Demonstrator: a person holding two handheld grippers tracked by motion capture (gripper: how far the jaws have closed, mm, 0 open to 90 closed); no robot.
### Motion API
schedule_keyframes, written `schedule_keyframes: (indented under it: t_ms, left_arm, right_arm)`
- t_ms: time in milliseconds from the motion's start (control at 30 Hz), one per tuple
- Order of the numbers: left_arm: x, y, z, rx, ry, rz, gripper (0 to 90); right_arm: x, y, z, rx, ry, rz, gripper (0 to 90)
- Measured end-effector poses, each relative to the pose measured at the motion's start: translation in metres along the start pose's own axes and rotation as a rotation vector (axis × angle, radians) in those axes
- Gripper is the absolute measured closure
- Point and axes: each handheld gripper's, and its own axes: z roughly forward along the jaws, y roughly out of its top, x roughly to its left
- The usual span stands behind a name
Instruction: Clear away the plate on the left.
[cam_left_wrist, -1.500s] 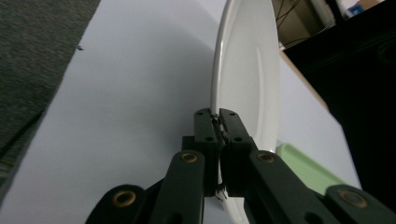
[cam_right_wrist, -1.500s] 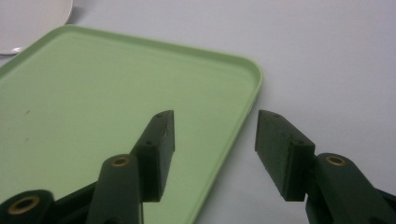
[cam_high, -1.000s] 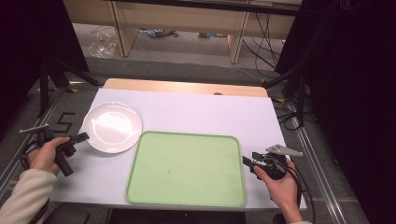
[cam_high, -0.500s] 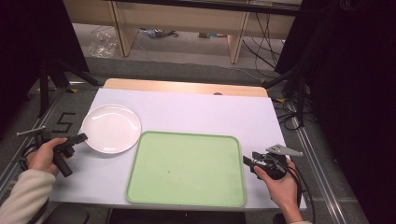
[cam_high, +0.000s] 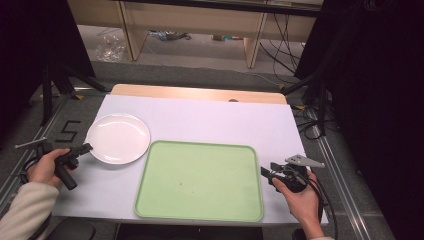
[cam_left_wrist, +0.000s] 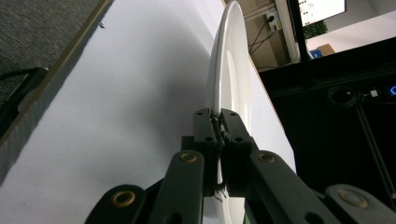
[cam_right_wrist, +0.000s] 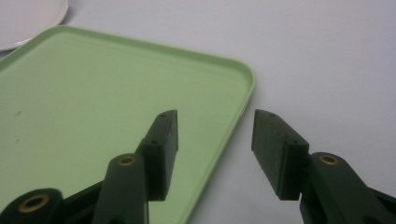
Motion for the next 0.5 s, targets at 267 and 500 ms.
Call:
schedule_keyframes:
  t_ms: [267,500]
  left_arm:
    - [-0.001,0.0017,-0.0046,-0.012,0.0,-0.024,86.3]
    - [-0.0033,0.0006,-0.0051,-0.022,-0.03,-0.02,86.0]
  right_arm:
    - [-0.0006,-0.0004,0.001,-0.009,0.007,-0.003,51.8]
    - [-0.001,0.0002,-0.0012,0.008,-0.005,-0.009,52.0]
